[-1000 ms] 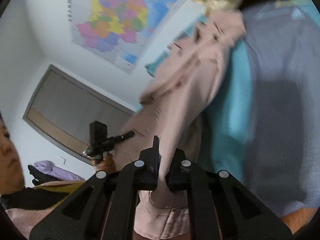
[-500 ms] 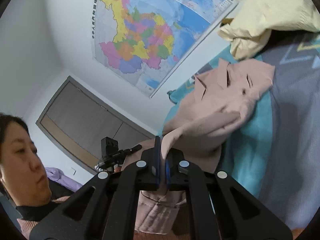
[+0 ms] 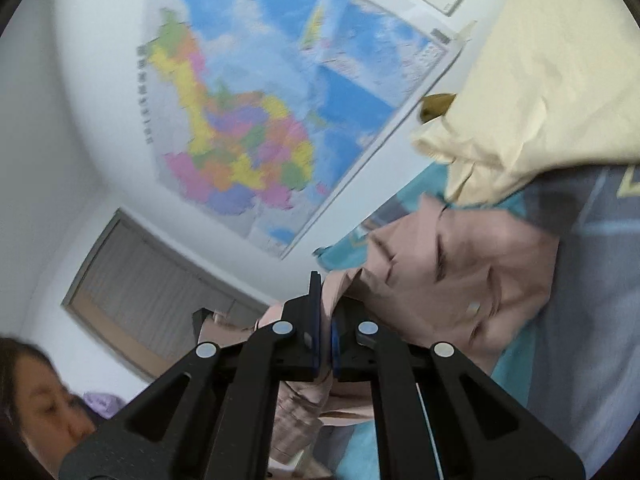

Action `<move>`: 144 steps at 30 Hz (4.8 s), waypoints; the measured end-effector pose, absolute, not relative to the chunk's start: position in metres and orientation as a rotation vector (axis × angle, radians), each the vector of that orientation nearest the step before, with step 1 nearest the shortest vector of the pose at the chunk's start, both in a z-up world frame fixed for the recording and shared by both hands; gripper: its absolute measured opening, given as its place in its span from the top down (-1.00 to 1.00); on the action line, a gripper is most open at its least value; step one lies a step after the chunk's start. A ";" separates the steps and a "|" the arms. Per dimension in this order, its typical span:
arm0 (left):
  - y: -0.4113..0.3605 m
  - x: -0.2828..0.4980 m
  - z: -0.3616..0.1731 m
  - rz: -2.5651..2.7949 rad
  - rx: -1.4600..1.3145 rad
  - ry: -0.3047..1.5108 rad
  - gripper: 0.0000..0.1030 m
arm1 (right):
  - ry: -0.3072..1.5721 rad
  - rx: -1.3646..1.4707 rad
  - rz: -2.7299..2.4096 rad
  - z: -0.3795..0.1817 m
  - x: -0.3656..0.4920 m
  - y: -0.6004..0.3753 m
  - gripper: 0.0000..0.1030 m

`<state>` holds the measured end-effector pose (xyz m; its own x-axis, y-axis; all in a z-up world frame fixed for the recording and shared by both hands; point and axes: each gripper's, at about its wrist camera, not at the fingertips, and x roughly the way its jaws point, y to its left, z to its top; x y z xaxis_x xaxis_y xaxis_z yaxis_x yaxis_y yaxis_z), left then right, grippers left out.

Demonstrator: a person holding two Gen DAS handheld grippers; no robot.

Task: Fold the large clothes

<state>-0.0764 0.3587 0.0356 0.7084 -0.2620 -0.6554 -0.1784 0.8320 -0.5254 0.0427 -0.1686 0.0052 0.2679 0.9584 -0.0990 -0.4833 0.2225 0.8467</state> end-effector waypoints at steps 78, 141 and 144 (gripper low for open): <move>0.323 -0.067 -0.089 0.085 -0.200 0.859 0.03 | 0.837 0.093 0.891 -0.080 0.034 -0.105 0.65; 0.316 -0.016 -0.059 0.265 -0.116 0.868 0.75 | 0.823 -0.149 0.835 -0.048 0.091 0.010 0.95; 0.315 -0.016 -0.057 0.268 -0.109 0.862 0.74 | 0.813 -0.151 0.833 -0.043 0.093 0.011 0.95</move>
<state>-0.0163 0.3154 -0.0567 0.6199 0.1889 -0.7616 -0.2763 0.9610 0.0135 0.0929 0.0114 -0.0427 0.3971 0.5999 -0.6945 -0.7091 0.6810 0.1828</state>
